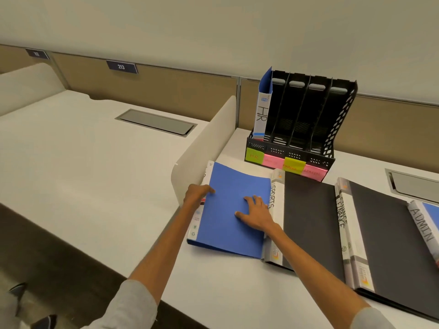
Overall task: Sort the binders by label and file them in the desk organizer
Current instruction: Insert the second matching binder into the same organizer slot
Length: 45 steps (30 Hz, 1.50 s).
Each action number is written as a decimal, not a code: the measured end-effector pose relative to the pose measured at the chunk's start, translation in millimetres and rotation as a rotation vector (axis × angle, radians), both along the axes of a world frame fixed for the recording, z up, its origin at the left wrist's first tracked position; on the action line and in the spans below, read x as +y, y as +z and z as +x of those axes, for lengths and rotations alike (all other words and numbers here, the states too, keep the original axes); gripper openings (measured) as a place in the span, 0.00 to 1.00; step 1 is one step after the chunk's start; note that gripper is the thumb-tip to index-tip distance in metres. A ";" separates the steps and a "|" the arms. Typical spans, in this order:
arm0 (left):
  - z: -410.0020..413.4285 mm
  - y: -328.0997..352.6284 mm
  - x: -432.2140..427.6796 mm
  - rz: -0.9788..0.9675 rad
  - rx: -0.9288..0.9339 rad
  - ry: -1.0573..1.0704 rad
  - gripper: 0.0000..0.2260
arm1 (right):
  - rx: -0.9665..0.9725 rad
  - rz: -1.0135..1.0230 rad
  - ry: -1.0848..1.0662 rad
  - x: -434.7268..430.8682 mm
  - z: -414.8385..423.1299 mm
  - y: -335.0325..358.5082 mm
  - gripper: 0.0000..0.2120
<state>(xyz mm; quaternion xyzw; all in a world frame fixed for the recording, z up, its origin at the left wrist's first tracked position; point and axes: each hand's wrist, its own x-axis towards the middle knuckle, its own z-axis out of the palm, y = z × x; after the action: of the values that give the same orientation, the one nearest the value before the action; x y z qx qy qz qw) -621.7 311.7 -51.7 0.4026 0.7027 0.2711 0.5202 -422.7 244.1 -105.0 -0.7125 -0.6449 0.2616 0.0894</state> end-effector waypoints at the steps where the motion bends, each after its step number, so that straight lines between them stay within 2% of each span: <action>1: -0.4 5.2 0.8 0.004 -0.038 0.005 0.19 | 0.033 0.008 -0.016 0.3 -0.2 1.6 0.33; 7: 8.2 36.6 5.3 0.033 -0.152 -0.026 0.22 | 0.248 0.076 -0.103 1.9 4.9 14.2 0.31; 18: 44.2 88.2 -0.7 0.402 0.040 -0.216 0.10 | 0.422 0.108 -0.145 17.8 32.3 60.2 0.27; 23: 60.7 123.4 -3.3 0.525 0.103 -0.243 0.16 | 0.597 0.143 -0.216 32.8 47.5 93.7 0.27; 33: 84.8 152.0 -18.5 0.749 0.138 -0.242 0.19 | 0.736 0.288 -0.227 66.0 57.0 157.3 0.25; 35: 87.8 156.9 -20.8 0.813 0.148 -0.234 0.21 | 0.799 0.286 -0.235 67.4 58.6 174.5 0.28; 37: 92.1 162.1 -22.7 0.877 0.153 -0.223 0.24 | 0.882 0.261 -0.237 67.6 59.8 195.3 0.35; 40: 99.8 167.5 -24.7 0.960 0.145 -0.184 0.24 | 0.943 0.279 -0.189 68.5 60.9 228.3 0.40; 43: 109.2 168.5 -24.4 1.018 0.113 -0.158 0.24 | 0.952 0.337 -0.121 68.5 64.0 258.3 0.55; 45: 116.6 164.8 -24.7 1.021 0.100 -0.149 0.26 | 0.940 0.385 -0.073 68.6 67.1 276.7 0.60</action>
<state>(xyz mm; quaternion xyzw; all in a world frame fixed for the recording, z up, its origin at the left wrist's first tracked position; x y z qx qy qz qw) -505.1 287.0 113.2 0.6667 0.4743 0.5220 0.2410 -355.7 312.7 171.7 -0.5105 -0.5461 0.4269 0.5089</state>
